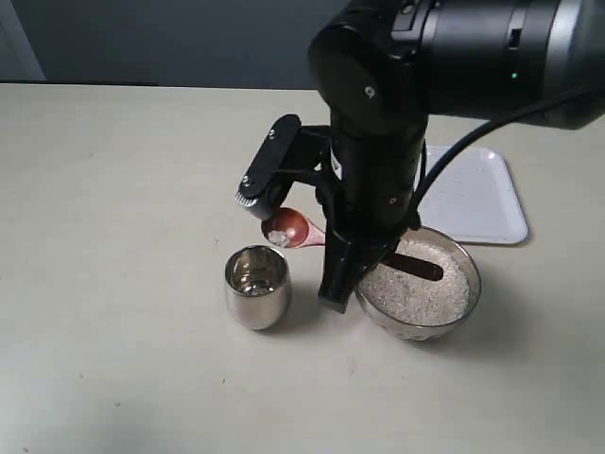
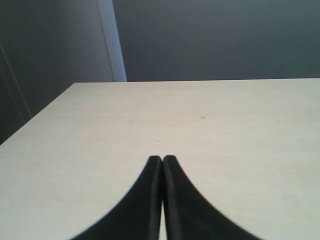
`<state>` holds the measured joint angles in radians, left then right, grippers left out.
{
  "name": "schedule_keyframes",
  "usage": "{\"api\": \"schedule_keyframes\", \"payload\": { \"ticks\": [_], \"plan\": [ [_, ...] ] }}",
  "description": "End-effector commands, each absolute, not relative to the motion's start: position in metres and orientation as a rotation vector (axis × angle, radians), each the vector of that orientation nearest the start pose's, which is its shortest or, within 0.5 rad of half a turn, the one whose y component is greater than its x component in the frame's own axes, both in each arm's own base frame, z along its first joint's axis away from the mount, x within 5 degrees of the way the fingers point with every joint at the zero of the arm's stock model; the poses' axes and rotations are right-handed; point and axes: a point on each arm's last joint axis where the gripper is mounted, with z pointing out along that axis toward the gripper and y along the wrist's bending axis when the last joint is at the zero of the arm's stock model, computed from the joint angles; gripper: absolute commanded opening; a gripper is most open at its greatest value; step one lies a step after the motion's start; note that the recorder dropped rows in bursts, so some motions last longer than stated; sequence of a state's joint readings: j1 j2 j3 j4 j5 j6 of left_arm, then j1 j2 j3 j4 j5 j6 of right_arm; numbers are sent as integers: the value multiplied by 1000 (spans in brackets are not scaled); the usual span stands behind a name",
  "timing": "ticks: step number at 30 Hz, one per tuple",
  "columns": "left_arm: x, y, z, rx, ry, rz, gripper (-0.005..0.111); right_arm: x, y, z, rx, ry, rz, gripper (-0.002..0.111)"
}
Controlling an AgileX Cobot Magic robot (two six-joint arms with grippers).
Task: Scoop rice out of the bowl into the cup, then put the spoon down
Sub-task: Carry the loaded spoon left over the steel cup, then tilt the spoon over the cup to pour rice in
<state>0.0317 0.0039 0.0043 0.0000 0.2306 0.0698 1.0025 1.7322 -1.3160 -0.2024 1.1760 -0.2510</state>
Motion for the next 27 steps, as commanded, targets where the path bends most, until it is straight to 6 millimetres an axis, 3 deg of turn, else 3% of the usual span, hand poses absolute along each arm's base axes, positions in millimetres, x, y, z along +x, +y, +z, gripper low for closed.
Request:
{"api": "schedule_keyframes", "payload": {
  "ticks": [1, 27],
  "plan": [
    [56, 1, 193, 29, 1701, 65, 0, 192, 279, 242, -1867, 2349, -245, -1],
    [56, 1, 193, 29, 1701, 65, 0, 184, 299, 238, -1884, 2149, -368, -1]
  ]
}}
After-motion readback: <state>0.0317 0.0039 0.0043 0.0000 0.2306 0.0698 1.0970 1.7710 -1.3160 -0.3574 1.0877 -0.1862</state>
